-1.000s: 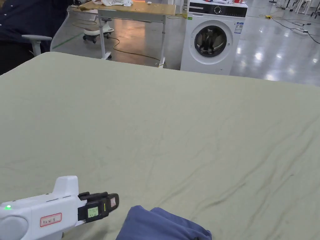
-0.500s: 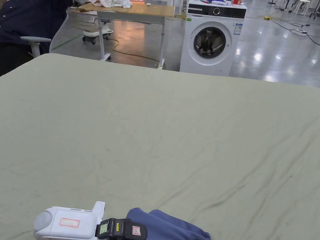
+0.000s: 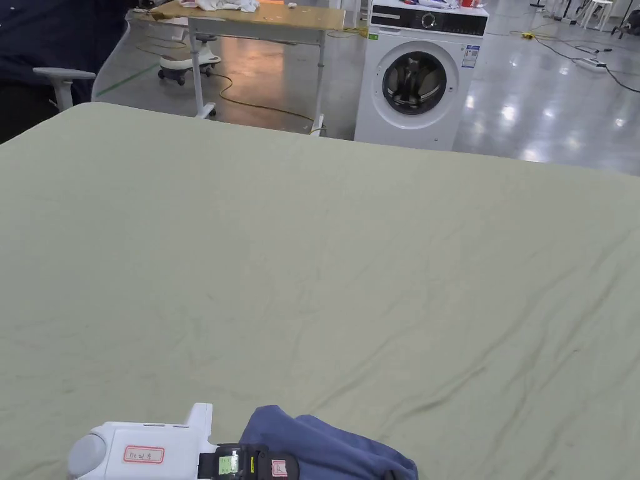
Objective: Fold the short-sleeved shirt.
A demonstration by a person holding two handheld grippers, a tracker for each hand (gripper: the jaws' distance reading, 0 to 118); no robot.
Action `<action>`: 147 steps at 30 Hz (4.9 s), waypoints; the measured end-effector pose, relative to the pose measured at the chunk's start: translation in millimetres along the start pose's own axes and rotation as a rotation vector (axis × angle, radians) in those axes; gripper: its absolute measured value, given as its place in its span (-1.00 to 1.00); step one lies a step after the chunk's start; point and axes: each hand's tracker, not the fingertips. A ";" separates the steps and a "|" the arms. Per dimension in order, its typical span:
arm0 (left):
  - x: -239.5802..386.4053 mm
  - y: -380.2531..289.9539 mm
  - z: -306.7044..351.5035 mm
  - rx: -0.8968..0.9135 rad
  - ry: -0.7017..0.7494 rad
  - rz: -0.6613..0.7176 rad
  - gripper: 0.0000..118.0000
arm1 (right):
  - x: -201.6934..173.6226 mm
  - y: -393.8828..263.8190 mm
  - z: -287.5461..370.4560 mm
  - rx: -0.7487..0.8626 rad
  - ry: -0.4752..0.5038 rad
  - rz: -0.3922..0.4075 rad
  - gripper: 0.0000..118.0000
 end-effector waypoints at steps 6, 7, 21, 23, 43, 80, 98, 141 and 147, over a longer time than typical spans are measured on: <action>30.0 25.2 56.8 0.077 0.041 -0.081 -0.65 | 24.1 50.4 -0.2 0.083 -0.033 -0.020 -0.99; 33.0 32.3 71.9 0.099 0.060 -0.093 -0.65 | 32.2 60.5 -3.2 0.102 -0.048 -0.025 -0.99; 52.5 124.8 274.2 0.266 0.491 -0.089 -0.65 | 104.1 162.9 -17.5 0.267 -0.190 -0.011 -0.99; 47.3 131.0 291.2 0.271 0.578 -0.069 -0.65 | 107.7 164.1 -16.6 0.270 -0.200 -0.014 -0.99; 69.2 102.5 260.1 0.441 1.125 -0.172 0.24 | 110.5 146.6 -27.7 0.209 -0.198 -0.018 -0.99; 162.7 19.5 -75.5 0.921 0.955 -0.907 -1.00 | 104.2 166.4 -18.6 0.349 -0.277 -0.080 -0.99; 169.3 12.8 -77.5 0.928 0.938 -0.860 0.17 | 96.6 159.5 -23.5 0.317 -0.242 -0.094 0.29; 157.6 20.9 -44.8 0.976 0.962 -0.892 0.76 | 114.9 184.7 -21.7 0.197 -0.409 -0.340 0.97; 155.4 20.8 -40.9 0.972 0.949 -0.864 0.76 | 117.0 190.0 -26.2 0.132 -0.346 -0.348 0.96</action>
